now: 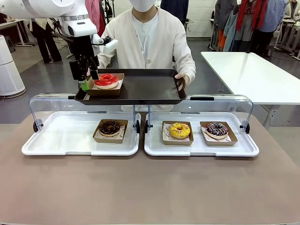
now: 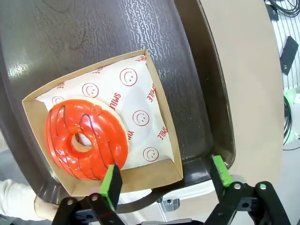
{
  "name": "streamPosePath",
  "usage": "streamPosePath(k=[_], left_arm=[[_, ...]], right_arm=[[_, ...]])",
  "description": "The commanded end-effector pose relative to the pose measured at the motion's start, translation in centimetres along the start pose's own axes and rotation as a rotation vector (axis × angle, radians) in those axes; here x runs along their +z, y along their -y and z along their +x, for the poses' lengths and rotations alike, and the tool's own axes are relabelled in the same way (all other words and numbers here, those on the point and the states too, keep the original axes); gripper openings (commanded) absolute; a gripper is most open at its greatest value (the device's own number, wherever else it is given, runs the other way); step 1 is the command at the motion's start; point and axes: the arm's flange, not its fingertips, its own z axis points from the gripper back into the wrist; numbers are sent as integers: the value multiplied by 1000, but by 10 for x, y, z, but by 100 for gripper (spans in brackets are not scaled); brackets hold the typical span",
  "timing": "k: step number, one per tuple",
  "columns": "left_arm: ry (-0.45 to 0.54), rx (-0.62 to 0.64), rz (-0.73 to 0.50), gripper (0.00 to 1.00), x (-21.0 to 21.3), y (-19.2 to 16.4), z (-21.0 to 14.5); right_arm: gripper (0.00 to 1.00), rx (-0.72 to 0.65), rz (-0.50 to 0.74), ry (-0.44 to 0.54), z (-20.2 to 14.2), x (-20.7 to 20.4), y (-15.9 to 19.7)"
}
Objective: Provide the desired donut to the person.
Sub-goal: Place the picked Paper togo box onto the Handle tray extended by the person.
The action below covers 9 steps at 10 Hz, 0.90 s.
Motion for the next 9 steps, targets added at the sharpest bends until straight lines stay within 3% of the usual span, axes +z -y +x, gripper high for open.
streamPosePath(k=[1, 4, 9], left_arm=[[35, -9, 2, 100, 0, 7, -2], [60, -40, 21, 100, 18, 35, -15], [91, 30, 144, 100, 70, 140, -124]], right_arm=[[100, 7, 4, 10, 0, 0, 0], [100, 7, 4, 10, 0, 0, 0], [100, 7, 4, 10, 0, 0, 0]])
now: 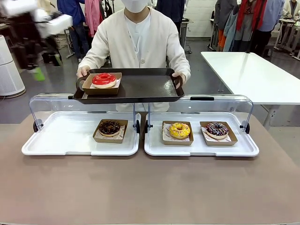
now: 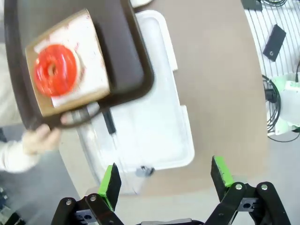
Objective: Provide the desired donut to the person.
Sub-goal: Place the picked Paper togo box onto the Handle tray extended by the person, then pick up and lift the Paper togo box containing the Donut pointed at by the person.
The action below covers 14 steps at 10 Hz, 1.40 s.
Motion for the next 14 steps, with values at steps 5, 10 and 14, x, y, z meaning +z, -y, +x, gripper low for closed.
streamPosePath(k=[5, 10, 14], left_arm=[[91, 52, -1, 100, -24, 45, -110], [95, 84, -26, 100, -30, 49, -119], [95, 84, -26, 100, -30, 49, -119]], right_arm=[[100, 9, 5, 9, 1, 0, 0], [100, 9, 5, 9, 1, 0, 0], [100, 9, 5, 9, 1, 0, 0]])
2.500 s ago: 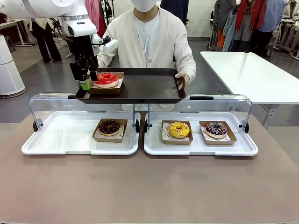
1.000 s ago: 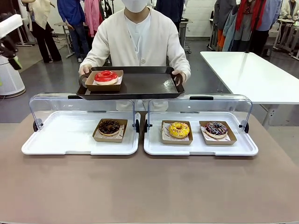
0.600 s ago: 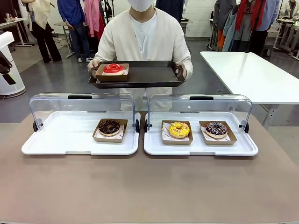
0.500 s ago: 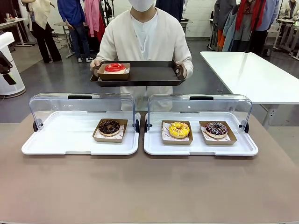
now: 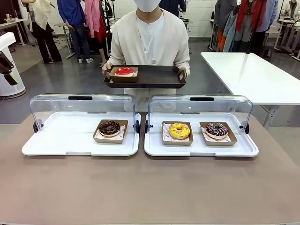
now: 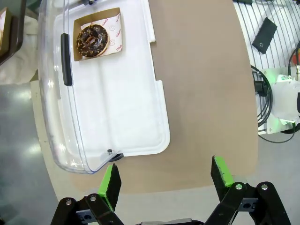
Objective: Provide the desired donut to the person.
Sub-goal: Pick up and lift the Paper togo box containing the Donut pointed at by the person.
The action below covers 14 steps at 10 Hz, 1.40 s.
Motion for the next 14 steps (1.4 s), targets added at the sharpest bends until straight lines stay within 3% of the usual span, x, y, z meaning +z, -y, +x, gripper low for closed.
streamPosePath(k=[1, 2, 4, 6, 7, 8, 12, 14], left_arm=[[0, 0, 0, 100, 0, 0, 0], [194, 61, 96, 100, 0, 7, -35], [339, 150, 236, 100, -16, 38, -81], [526, 205, 267, 100, -33, 48, -123], [677, 185, 292, 100, -47, 62, -137], [743, 199, 297, 100, -56, 69, -149], [858, 257, 206, 100, -71, 62, -191], [844, 250, 180, 100, -70, 49, -203]], right_arm=[[100, 9, 6, 9, 1, 0, 1], [100, 9, 6, 9, 1, 0, 1], [100, 9, 6, 9, 1, 0, 1], [100, 9, 6, 9, 1, 0, 1], [100, 9, 6, 9, 1, 0, 1], [100, 9, 6, 9, 1, 0, 1], [100, 9, 6, 9, 1, 0, 1], [100, 9, 6, 9, 1, 0, 1]])
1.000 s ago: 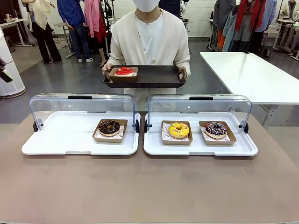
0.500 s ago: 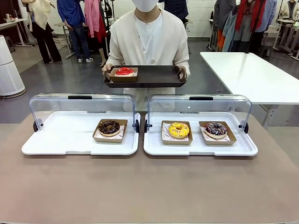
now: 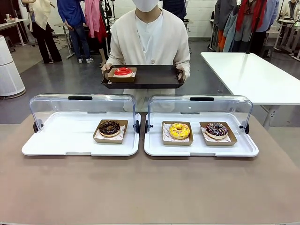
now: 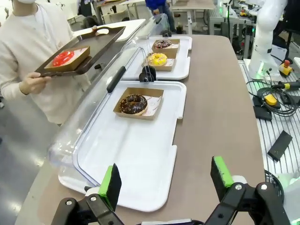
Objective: Provide the desired donut to the person.
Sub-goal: Pick up and lift the Paper togo box containing the Donut pointed at by the person.
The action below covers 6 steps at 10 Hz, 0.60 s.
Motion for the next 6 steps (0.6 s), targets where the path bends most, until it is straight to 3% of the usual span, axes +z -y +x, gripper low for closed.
streamPosePath(k=[1, 2, 3, 6], left_arm=[[3, -55, -11, 100, 4, -9, -2], [-29, -112, -50, 100, -3, -9, -2], [-7, -7, -12, 100, 2, -6, -2], [-7, -7, -12, 100, 2, -6, -2]], right_arm=[[100, 9, 6, 10, 1, 0, 1], [100, 9, 6, 10, 1, 0, 1], [100, 9, 6, 10, 1, 0, 1], [100, 9, 6, 10, 1, 0, 1]])
